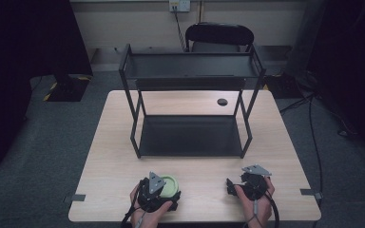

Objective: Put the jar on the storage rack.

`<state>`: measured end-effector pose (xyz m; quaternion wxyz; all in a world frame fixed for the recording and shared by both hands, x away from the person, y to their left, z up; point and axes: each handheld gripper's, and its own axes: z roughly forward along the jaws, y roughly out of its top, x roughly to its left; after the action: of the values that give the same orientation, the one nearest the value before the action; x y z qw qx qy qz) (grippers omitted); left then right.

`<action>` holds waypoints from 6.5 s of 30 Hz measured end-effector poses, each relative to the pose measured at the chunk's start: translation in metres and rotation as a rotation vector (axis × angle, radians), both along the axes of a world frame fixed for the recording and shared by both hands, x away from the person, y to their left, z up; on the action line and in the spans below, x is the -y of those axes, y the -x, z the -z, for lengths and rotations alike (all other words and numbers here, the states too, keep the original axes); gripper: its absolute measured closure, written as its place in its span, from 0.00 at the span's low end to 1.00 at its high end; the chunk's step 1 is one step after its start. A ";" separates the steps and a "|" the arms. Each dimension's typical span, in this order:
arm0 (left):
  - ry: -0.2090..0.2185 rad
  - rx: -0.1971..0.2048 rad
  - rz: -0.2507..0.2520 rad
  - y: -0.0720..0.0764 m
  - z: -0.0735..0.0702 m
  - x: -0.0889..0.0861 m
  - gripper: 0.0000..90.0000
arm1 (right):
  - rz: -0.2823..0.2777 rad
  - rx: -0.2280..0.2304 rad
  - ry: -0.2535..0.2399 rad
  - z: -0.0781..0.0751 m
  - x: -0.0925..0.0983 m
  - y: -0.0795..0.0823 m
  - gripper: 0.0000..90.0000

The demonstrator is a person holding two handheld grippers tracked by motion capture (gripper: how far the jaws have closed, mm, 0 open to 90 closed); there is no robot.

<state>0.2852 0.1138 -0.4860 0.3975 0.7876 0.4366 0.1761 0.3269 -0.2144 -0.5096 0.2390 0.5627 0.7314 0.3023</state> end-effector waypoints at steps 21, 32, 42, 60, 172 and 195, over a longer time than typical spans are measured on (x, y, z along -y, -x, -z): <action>0.001 0.023 -0.005 -0.010 -0.015 -0.004 0.12 | 0.000 -0.001 -0.001 0.000 0.000 0.000 0.00; -0.008 0.068 0.013 -0.024 -0.041 -0.002 0.12 | 0.000 -0.001 -0.001 0.000 0.000 0.000 0.00; -0.022 0.099 0.032 -0.039 -0.060 0.001 0.12 | 0.000 -0.001 -0.001 0.000 0.000 0.000 0.00; -0.037 0.120 0.055 -0.071 -0.083 0.020 0.12 | 0.000 0.000 -0.001 0.000 0.000 0.000 0.00; -0.039 0.036 -0.023 -0.210 -0.034 0.048 0.02 | 0.000 0.000 -0.001 0.000 0.000 0.000 0.00; 0.027 0.041 -0.031 -0.195 -0.051 0.039 0.02 | 0.000 0.000 -0.001 0.000 0.000 0.000 0.00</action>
<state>0.4802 0.0744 -0.4350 0.4140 0.7716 0.4430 0.1925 0.3269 -0.2145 -0.5097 0.2386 0.5628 0.7314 0.3025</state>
